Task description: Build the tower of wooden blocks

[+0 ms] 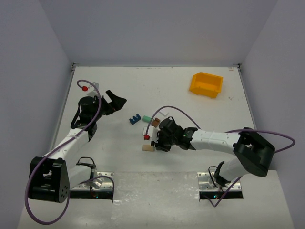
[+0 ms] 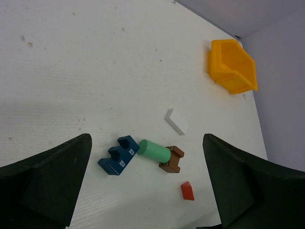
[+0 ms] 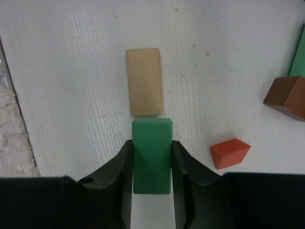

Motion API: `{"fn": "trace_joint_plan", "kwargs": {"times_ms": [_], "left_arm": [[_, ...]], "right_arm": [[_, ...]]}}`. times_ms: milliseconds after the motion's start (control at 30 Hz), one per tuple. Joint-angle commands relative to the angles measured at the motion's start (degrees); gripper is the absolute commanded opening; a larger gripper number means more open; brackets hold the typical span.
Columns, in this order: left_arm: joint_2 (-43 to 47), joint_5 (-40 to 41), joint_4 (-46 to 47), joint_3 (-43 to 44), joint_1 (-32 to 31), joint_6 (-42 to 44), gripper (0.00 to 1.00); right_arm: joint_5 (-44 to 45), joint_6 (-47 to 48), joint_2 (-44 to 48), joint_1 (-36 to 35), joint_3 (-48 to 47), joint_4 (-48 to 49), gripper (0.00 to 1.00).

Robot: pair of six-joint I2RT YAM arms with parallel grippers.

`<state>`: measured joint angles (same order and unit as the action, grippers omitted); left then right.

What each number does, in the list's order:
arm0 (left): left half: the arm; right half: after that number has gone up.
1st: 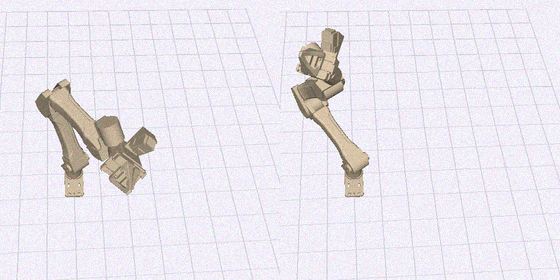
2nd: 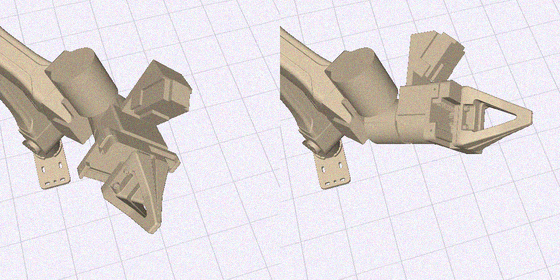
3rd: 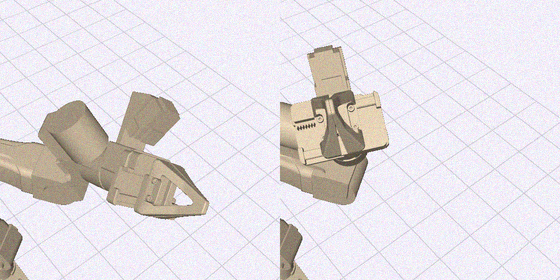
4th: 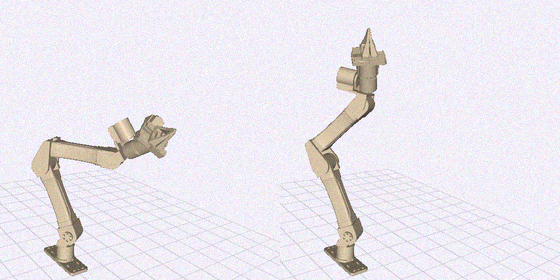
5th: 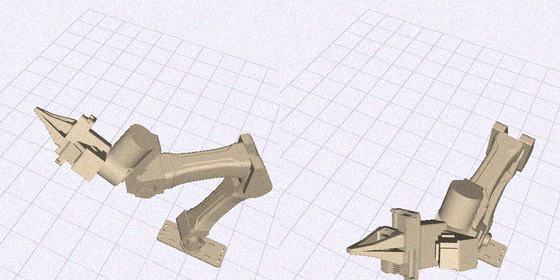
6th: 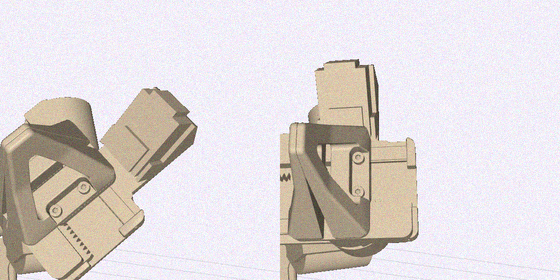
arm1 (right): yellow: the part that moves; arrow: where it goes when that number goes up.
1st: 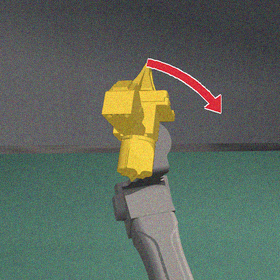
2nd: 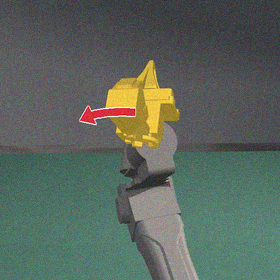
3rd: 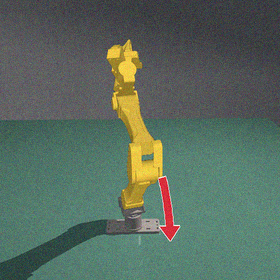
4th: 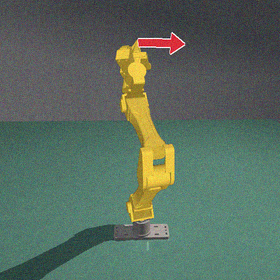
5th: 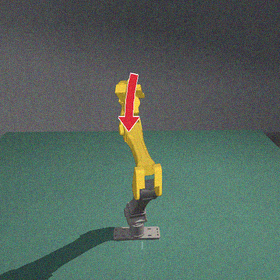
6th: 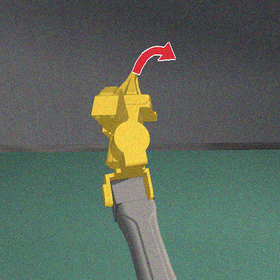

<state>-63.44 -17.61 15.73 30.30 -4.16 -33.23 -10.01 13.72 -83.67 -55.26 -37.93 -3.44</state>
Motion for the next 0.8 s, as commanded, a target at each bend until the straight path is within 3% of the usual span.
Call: {"fn": "trace_joint_plan", "kwargs": {"times_ms": [0, 367, 767], "left_arm": [[0.16, -0.05, 3.26, 0.28, -0.49, 0.54, 1.0], [0.25, 0.04, 3.17, 0.36, -0.58, 0.63, 1.0], [0.33, 0.51, 2.05, 0.87, -0.58, 0.63, 1.0]], "right_arm": [[-2.34, -0.97, -2.01, -0.87, -4.56, 2.53, 0.04], [-7.31, -0.55, -8.12, -1.78, -10.83, 1.83, 0.08], [-6.05, 2.96, -13.45, -1.84, -13.04, 3.06, 0.11]]}}
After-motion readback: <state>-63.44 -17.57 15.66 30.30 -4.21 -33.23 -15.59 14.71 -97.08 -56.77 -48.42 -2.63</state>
